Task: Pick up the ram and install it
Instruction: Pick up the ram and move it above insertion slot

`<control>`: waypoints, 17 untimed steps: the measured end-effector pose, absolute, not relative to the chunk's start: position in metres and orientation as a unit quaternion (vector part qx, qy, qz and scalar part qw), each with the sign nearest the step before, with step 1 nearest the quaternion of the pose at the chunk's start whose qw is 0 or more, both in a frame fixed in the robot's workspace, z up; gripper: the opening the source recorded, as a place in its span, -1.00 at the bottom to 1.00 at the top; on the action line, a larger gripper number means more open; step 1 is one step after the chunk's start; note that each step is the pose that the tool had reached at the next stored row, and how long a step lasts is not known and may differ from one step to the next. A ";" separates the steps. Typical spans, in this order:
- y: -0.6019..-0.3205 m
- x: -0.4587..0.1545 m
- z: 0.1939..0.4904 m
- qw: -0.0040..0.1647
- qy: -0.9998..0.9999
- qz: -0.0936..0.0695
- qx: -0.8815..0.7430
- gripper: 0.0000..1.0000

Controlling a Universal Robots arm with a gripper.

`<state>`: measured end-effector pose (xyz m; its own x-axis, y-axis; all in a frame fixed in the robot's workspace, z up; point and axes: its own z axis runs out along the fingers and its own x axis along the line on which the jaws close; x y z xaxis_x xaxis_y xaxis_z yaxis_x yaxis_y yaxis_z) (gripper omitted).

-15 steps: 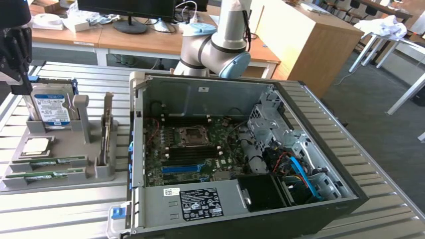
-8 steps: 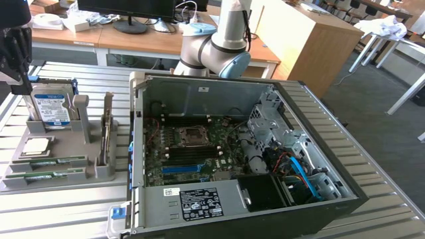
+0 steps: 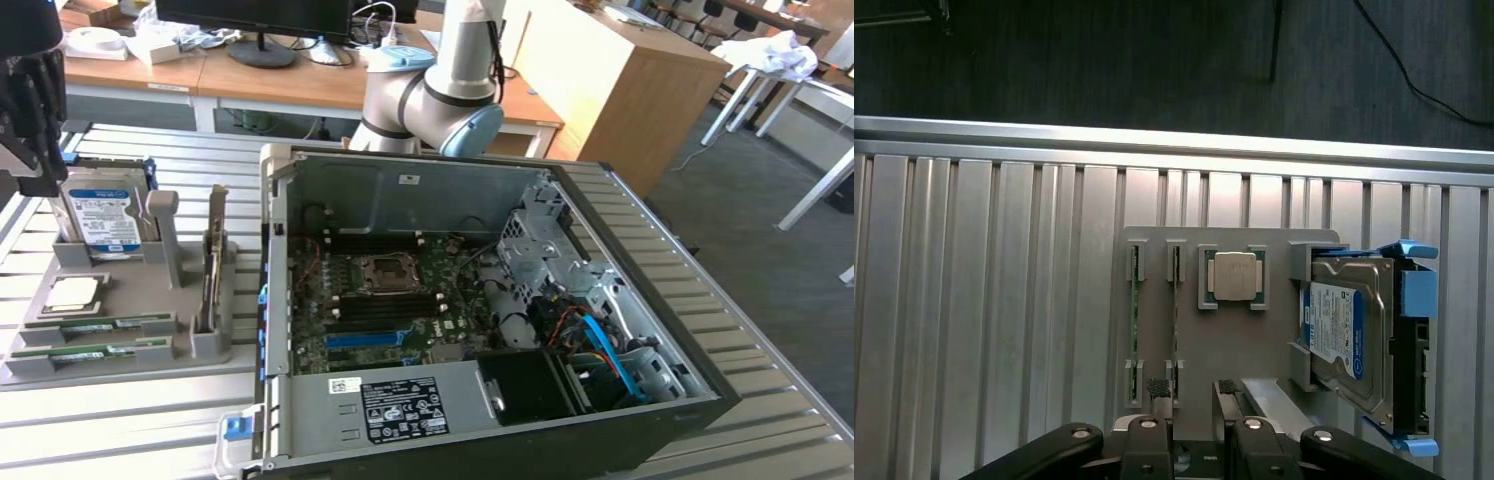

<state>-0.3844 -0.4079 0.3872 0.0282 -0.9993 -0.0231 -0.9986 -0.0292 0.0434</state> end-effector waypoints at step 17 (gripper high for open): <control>-0.408 -0.384 0.373 0.006 -0.697 -0.022 0.717 -0.40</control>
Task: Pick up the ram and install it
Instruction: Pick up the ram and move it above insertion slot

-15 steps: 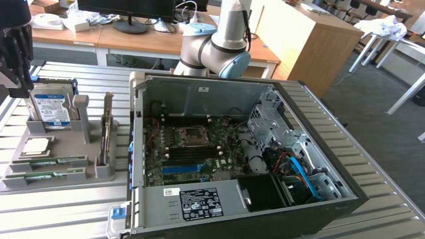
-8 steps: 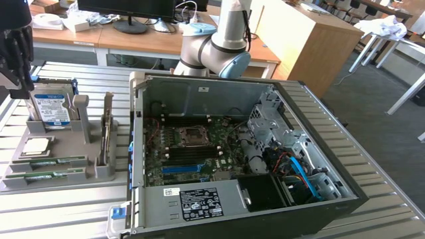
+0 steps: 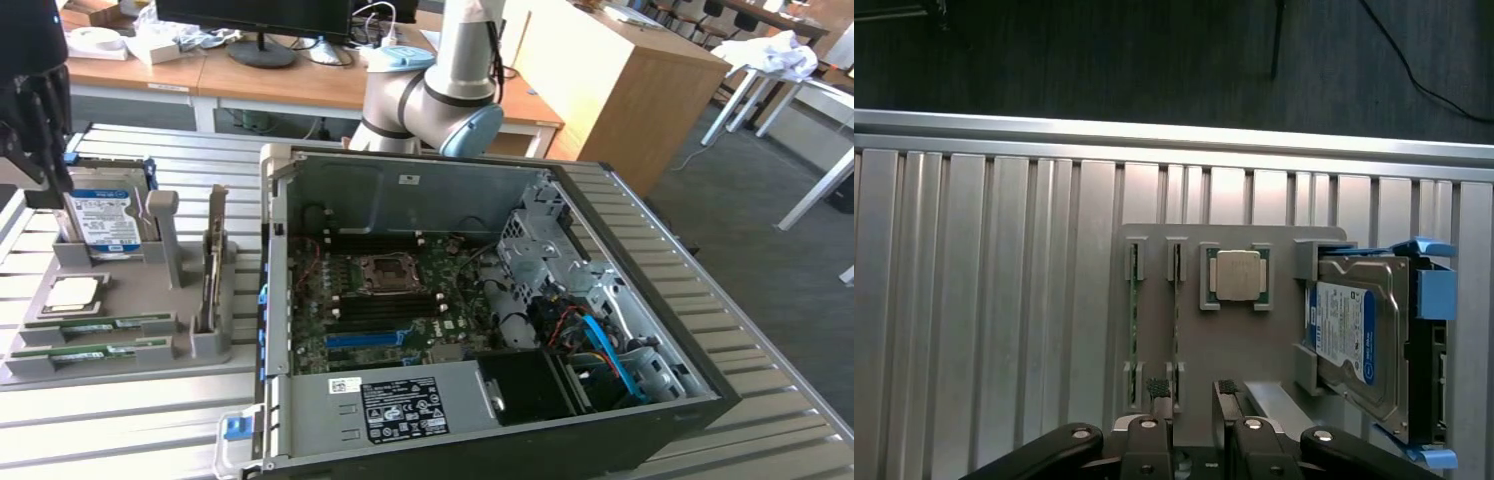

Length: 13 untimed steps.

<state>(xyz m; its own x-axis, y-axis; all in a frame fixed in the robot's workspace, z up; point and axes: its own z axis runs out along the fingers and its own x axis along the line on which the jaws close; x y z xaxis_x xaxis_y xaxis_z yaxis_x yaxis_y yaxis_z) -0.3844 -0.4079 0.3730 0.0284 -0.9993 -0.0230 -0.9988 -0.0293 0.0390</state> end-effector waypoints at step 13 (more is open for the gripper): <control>-0.408 -0.384 0.357 0.005 -0.697 -0.021 0.717 -0.40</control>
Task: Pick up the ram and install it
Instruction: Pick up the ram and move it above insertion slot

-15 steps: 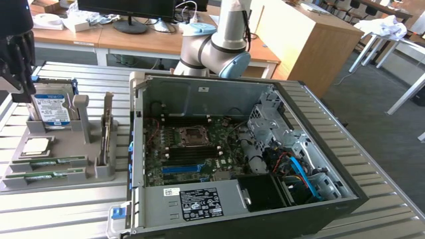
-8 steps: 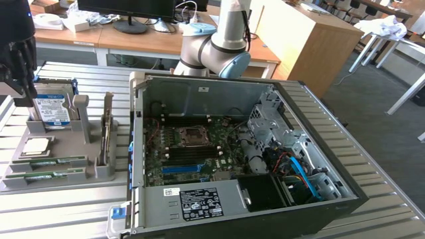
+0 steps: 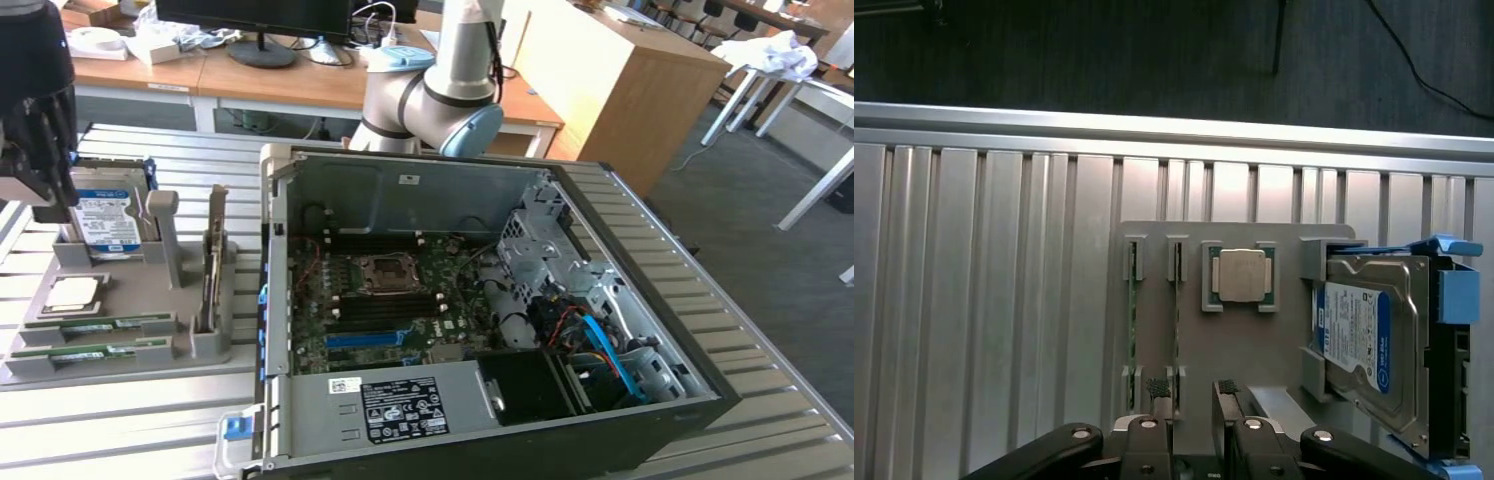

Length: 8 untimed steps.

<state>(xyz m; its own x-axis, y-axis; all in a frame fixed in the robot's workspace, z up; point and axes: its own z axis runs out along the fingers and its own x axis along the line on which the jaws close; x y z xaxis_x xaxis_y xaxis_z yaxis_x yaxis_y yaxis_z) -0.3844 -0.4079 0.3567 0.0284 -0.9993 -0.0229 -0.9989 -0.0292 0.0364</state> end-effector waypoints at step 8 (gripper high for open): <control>-0.408 -0.384 0.347 0.005 -0.697 -0.021 0.717 -0.40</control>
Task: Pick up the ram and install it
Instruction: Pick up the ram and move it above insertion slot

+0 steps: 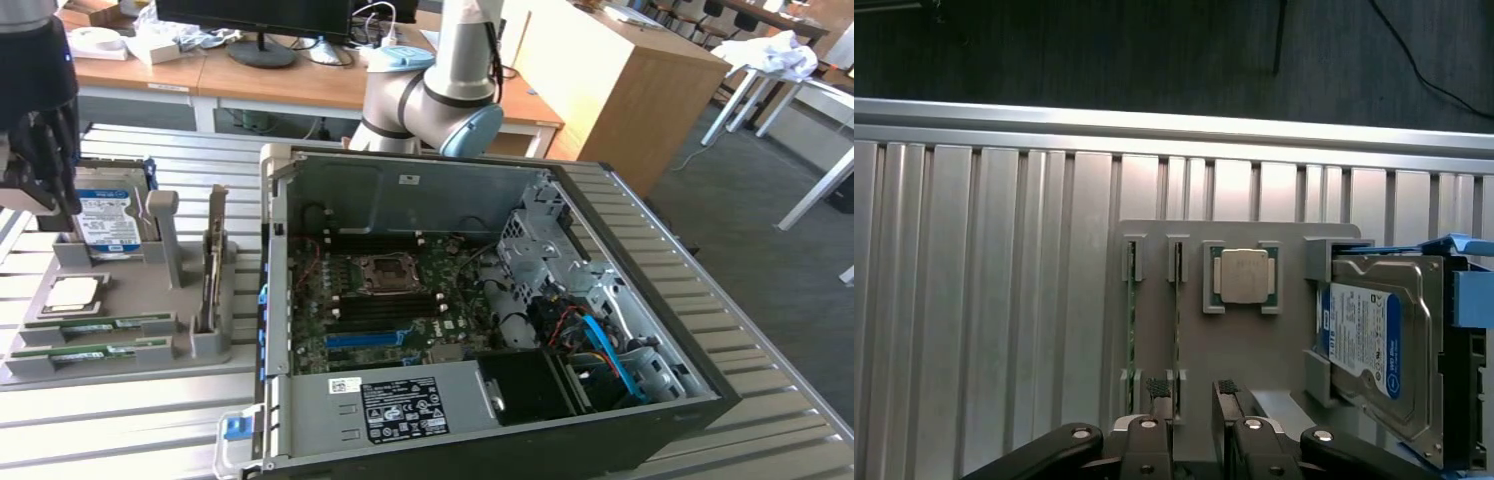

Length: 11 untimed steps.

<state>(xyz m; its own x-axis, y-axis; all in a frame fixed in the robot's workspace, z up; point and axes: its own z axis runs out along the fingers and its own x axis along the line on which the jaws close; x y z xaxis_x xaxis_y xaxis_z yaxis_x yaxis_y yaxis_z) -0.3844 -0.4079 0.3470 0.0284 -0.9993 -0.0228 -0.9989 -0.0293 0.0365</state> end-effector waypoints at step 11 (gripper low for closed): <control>-0.408 -0.384 0.335 0.005 -0.697 -0.021 0.717 -0.40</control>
<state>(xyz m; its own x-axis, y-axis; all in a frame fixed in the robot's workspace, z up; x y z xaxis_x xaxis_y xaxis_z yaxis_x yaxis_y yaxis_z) -0.3844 -0.4079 0.3349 0.0286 -0.9993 -0.0229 -0.9989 -0.0294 0.0365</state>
